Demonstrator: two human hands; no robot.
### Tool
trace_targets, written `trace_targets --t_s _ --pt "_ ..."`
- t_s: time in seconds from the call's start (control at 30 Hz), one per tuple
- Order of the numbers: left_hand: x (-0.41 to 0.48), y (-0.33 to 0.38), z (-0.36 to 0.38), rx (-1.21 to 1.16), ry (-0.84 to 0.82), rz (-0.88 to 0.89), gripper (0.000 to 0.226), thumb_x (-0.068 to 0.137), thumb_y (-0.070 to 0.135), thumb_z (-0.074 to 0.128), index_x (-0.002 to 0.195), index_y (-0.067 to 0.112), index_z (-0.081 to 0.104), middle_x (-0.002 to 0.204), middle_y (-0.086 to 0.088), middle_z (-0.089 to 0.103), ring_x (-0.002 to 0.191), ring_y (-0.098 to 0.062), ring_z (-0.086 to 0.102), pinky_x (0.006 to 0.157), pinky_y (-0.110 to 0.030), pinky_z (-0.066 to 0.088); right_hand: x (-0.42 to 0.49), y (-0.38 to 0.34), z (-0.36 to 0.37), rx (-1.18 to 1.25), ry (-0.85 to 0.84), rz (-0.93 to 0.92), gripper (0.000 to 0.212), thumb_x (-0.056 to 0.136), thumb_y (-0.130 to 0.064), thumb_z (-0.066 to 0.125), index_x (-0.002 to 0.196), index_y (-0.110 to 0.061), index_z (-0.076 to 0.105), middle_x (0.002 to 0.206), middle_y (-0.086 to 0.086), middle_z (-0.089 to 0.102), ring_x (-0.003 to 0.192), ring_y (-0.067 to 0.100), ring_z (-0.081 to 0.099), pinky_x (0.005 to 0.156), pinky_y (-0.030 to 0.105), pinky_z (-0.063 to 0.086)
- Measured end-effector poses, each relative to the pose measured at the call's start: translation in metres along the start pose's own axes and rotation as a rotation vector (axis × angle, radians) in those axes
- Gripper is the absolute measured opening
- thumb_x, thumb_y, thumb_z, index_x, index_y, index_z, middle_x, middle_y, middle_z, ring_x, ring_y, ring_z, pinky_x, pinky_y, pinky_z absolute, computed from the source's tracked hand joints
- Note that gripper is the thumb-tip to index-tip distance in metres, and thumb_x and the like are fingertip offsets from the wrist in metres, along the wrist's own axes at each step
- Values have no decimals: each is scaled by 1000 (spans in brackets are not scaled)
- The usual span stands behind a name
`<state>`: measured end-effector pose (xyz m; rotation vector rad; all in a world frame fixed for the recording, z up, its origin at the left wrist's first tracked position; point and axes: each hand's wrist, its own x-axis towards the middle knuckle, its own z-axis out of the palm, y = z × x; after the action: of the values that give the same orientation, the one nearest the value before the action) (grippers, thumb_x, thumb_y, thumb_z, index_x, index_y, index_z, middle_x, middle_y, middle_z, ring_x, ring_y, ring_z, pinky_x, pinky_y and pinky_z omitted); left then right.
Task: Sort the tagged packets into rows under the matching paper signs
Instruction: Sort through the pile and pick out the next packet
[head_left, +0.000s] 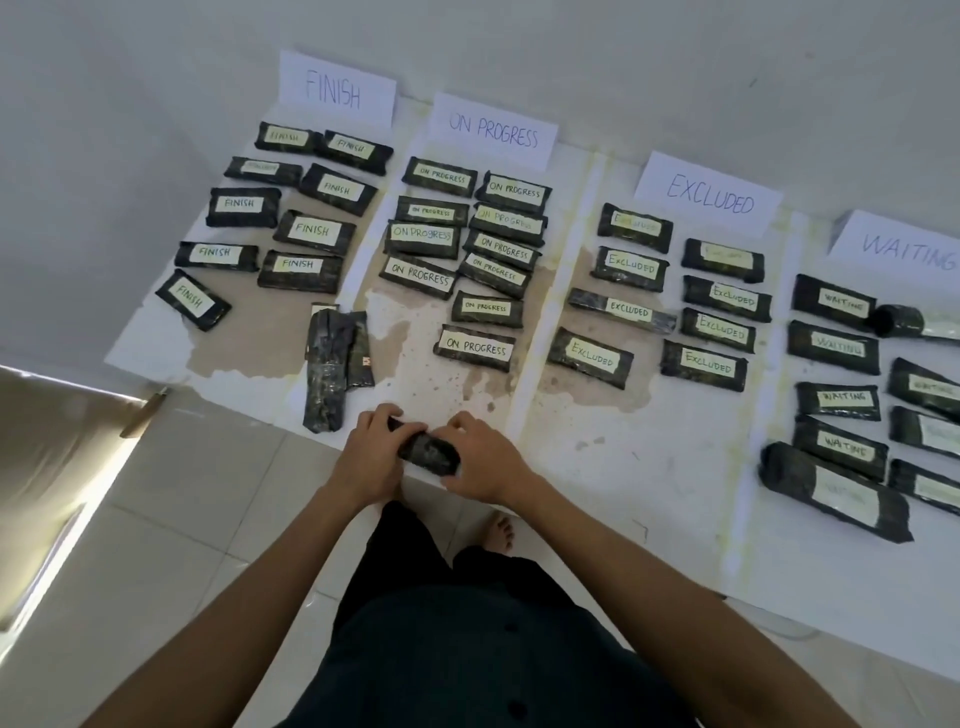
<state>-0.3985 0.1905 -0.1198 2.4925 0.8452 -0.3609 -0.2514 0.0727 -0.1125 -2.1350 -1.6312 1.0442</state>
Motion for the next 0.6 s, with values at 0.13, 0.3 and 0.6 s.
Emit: trace_targets --t_s 0.13,0.3,0.6 --pt "5 -13 -2 -128 18 58 51 78 7 65 128 15 54 120 -12 48 105 -32 44 94 -37 41 7 -5 7 31 48 43 49 77 -20 65 124 -9 55 110 17 53 94 33 47 85 41 43" --pt "5 -14 -20 -561 13 -110 22 92 16 55 113 15 58 98 1 60 80 -10 56 66 -12 39 6 6 -21 464 119 271 23 91 -17 54 112 -15 66 111 5 66 90 16 58 79 23 46" --pt "13 -3 -18 -684 -42 -159 20 96 16 47 113 16 58 105 -2 60 92 -15 56 72 -20 44 -4 8 -30 345 117 234 33 87 -25 64 118 -15 60 111 5 61 90 15 56 82 25 48"
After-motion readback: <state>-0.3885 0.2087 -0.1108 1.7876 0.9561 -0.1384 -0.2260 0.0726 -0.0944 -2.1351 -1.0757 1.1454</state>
